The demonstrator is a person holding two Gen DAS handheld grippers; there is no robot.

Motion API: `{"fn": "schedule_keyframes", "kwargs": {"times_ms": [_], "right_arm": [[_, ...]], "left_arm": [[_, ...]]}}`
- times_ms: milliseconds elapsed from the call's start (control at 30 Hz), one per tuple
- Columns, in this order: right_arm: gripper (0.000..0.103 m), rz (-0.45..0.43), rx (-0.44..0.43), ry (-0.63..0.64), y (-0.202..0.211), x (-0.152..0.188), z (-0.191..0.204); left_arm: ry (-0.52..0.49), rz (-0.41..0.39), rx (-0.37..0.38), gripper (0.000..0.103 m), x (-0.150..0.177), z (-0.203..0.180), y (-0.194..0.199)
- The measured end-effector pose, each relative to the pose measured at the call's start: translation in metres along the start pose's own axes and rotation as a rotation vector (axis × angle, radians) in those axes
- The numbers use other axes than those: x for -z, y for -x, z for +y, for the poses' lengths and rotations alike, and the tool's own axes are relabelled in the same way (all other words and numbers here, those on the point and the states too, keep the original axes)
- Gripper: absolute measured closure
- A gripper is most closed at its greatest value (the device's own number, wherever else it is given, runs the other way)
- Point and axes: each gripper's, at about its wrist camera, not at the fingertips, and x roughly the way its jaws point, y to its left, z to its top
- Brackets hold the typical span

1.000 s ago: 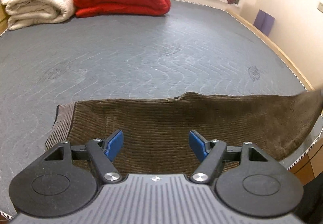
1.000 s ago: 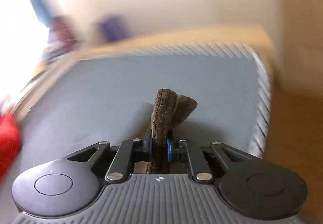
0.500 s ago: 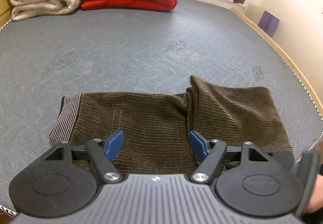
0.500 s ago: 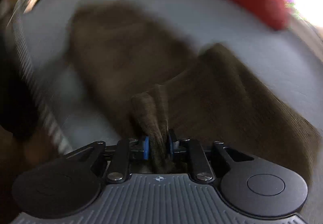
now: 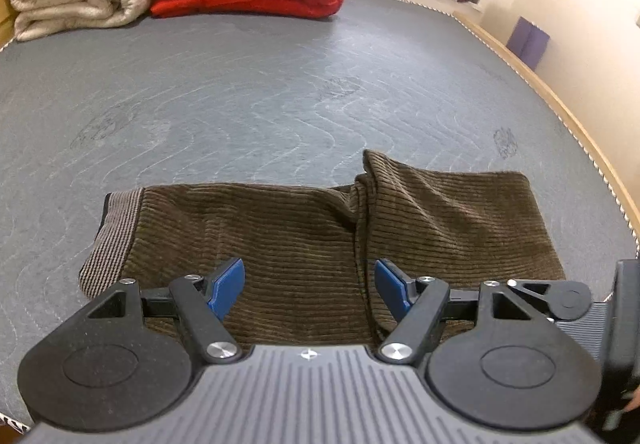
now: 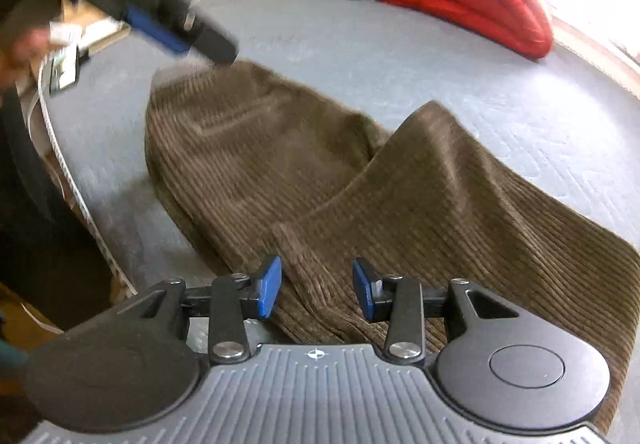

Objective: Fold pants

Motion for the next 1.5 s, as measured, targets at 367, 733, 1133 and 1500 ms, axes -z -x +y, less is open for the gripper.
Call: {"fn": "schedule_keyframes", "kwargs": {"times_ms": [367,733,1133,1500], "right_arm": [[0.097,-0.070,-0.013,0.111,0.013,-0.008,0.007],[0.089,0.016,-0.128,0.052,0.027,0.015,0.004],[0.076,0.047,0.213,-0.510,0.048,0.067,-0.112],[0.037,-0.030,0.382,-0.824,0.083,0.119,-0.168]], "left_arm": [[0.014,-0.001,-0.021,0.026,0.001,0.007,0.000],[-0.002,0.003,0.007,0.026,-0.004,-0.012,-0.005],[-0.016,0.008,0.084,0.043,-0.028,-0.057,-0.031],[-0.252,0.244,0.116,0.084,-0.073,-0.096,-0.160]]}}
